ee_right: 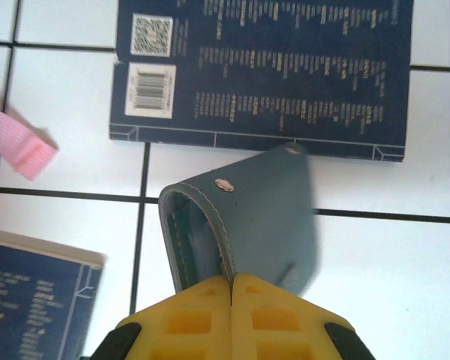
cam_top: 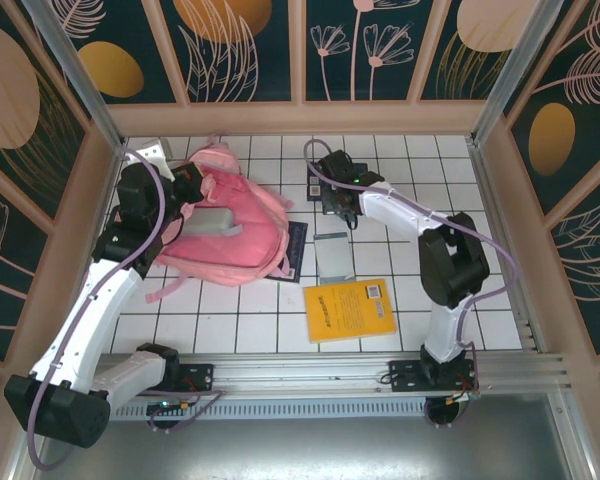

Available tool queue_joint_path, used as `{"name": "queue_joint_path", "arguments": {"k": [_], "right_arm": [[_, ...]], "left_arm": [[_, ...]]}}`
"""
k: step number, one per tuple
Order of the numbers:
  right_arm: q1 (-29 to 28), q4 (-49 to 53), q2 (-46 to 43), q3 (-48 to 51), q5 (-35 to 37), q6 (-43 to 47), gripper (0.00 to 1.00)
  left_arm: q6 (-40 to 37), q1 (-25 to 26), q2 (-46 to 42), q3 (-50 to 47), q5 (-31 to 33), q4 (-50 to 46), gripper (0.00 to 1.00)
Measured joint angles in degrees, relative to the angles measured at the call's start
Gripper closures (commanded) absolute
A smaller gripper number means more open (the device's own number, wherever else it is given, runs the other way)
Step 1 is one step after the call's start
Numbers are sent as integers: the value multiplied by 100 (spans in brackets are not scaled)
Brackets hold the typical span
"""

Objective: Pack the student bag
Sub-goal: Pick up the card holder from the center of the table.

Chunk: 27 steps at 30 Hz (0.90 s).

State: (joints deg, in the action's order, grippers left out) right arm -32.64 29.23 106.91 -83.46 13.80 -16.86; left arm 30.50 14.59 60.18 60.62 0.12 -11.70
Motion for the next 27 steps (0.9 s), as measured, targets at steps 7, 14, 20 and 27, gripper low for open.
{"name": "queue_joint_path", "arguments": {"k": [7,14,20,27], "right_arm": [[0,35,-669,103,-103,-37,100],[0,-44,-1497,-28,-925,-337,100],[-9,-673,-1947,-118,-2131,-964,100],[-201,-2109,-2028,98,-3390,-2111,100]], "left_arm": [[-7,0,273,308,-229,-168,100],[-26,0,442,597,-358,-369,100],[-42,0,610,901,-466,-566,100],[-13,0,750,1056,-649,-566,100]]}}
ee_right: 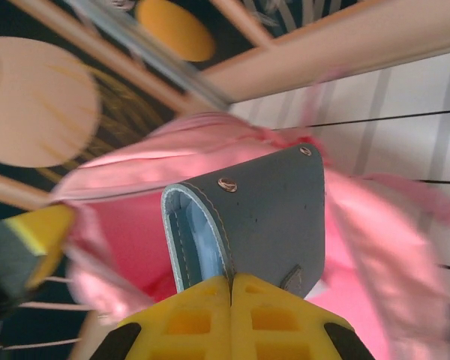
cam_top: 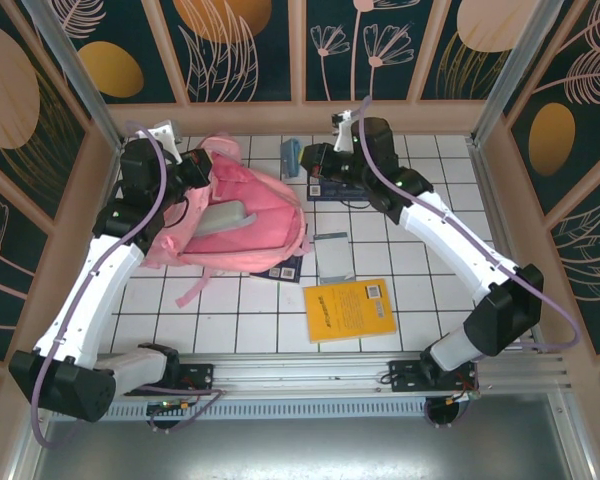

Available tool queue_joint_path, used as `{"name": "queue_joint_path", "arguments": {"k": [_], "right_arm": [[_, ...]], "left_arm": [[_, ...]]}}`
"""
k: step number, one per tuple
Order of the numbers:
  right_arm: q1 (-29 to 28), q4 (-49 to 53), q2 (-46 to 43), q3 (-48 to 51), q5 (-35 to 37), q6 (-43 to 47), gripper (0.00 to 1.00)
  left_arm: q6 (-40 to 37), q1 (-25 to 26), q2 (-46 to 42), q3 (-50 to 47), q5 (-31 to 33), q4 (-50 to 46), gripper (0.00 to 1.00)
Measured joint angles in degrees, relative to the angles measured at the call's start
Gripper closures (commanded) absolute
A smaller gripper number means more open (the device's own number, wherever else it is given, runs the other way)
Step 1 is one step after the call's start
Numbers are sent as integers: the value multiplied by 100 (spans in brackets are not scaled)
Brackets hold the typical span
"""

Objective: Pack the student bag
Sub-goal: Pick up the card holder from the center of the table, then place the card holder in the student bag.

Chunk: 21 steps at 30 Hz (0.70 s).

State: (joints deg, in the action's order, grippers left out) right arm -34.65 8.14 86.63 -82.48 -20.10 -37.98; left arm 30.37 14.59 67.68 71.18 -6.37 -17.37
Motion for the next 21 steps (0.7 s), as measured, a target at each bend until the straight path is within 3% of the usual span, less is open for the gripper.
{"name": "queue_joint_path", "arguments": {"k": [7,14,21], "right_arm": [[-337,-2142,455,839,-962,-1521,100],[-778,-3353,1419,901,-1239,-2341,100],[-1099,-3648,3049,-238,-1427,-2765,100]], "left_arm": [[195,0,96,179,-168,42,100],[417,0,256,592,-389,63,100],[553,0,289,758,-667,87,100]]}}
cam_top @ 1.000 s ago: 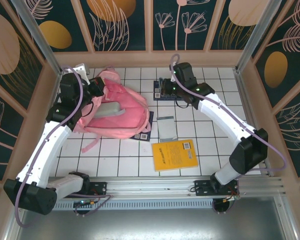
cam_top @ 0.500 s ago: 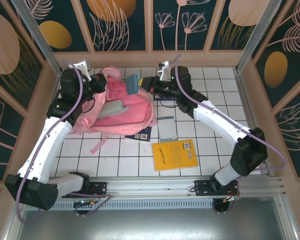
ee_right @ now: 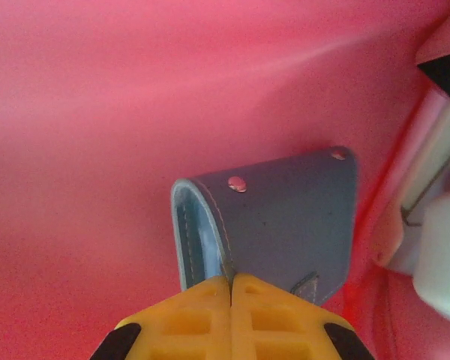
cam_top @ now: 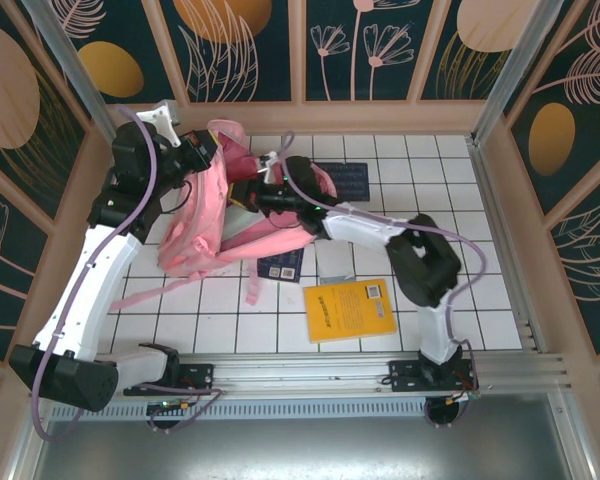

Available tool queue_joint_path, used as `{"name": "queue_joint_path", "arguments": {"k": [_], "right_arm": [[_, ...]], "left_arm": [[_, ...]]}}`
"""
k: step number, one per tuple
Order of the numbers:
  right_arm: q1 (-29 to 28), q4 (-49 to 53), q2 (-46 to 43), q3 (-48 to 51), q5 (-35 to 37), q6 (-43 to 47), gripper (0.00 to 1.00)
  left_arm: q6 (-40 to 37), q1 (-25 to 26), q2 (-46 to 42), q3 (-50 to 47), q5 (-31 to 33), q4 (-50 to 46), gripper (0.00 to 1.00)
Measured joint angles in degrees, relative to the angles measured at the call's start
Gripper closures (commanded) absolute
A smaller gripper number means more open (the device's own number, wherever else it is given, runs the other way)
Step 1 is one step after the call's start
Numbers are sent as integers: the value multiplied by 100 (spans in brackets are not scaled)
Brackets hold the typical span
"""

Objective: Pack the student bag
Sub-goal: Place the card holder in the student bag.

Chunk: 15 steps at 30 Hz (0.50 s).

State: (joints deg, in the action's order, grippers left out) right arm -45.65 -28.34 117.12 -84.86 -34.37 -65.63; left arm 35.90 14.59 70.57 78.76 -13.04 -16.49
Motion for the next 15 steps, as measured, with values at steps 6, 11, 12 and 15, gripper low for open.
{"name": "queue_joint_path", "arguments": {"k": [6,11,12,15], "right_arm": [[-389,1720,1582,-2155,170,527,66],[-522,2581,1528,-2291,542,1058,48],[-501,2636,1436,-2221,614,1154,46],[-391,2782,1021,-1906,785,1390,37]], "left_arm": [[-2,7,0,0,-20,39,100],[-42,7,-2,0,17,39,100],[-70,7,-4,0,39,37,100],[-140,7,-26,0,175,13,100]]}}
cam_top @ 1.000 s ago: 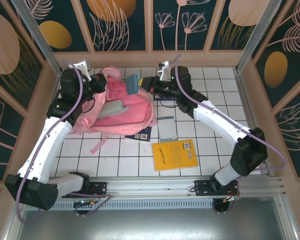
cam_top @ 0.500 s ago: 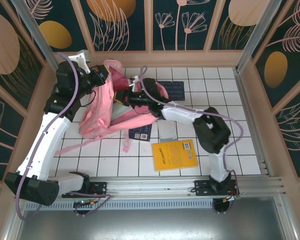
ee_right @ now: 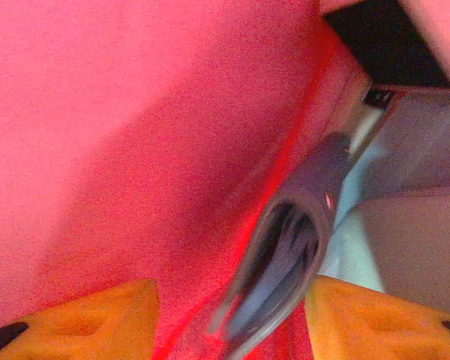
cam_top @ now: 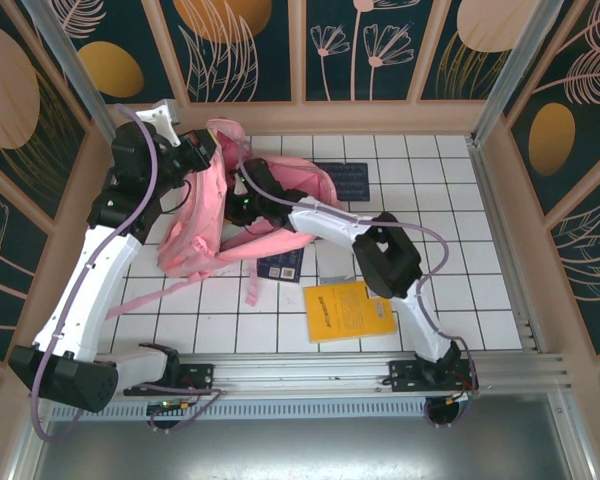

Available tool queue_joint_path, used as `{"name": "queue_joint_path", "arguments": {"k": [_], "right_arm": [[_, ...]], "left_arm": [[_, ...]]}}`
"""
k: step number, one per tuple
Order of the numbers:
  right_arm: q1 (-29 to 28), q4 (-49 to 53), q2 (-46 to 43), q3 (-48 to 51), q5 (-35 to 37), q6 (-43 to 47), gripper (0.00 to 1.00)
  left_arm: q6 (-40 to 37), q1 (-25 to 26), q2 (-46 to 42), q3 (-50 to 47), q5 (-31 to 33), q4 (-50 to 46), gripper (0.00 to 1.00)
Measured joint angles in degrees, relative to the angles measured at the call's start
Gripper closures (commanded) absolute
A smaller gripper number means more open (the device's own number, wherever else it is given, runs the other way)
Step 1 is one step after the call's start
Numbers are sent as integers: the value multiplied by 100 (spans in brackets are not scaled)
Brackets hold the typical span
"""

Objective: Pack the student bag
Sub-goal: Place the card holder in the student bag, then close the student bag at the top-left of the table.

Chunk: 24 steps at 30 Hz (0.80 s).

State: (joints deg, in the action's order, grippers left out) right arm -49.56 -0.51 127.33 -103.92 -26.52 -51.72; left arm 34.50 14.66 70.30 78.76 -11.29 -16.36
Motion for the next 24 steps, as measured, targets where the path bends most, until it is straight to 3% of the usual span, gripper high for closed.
{"name": "queue_joint_path", "arguments": {"k": [7,10,16,24], "right_arm": [[271,37,-1252,737,291,529,32],[330,28,-1657,981,363,748,20],[426,85,-2474,1834,802,1233,23],[549,1078,-3923,2413,2323,2039,24]], "left_arm": [[-136,15,-229,-210,321,-7,100],[-170,37,-310,-337,472,39,100],[-313,52,-341,-442,870,50,100],[-227,35,-452,-726,1864,68,100]]}}
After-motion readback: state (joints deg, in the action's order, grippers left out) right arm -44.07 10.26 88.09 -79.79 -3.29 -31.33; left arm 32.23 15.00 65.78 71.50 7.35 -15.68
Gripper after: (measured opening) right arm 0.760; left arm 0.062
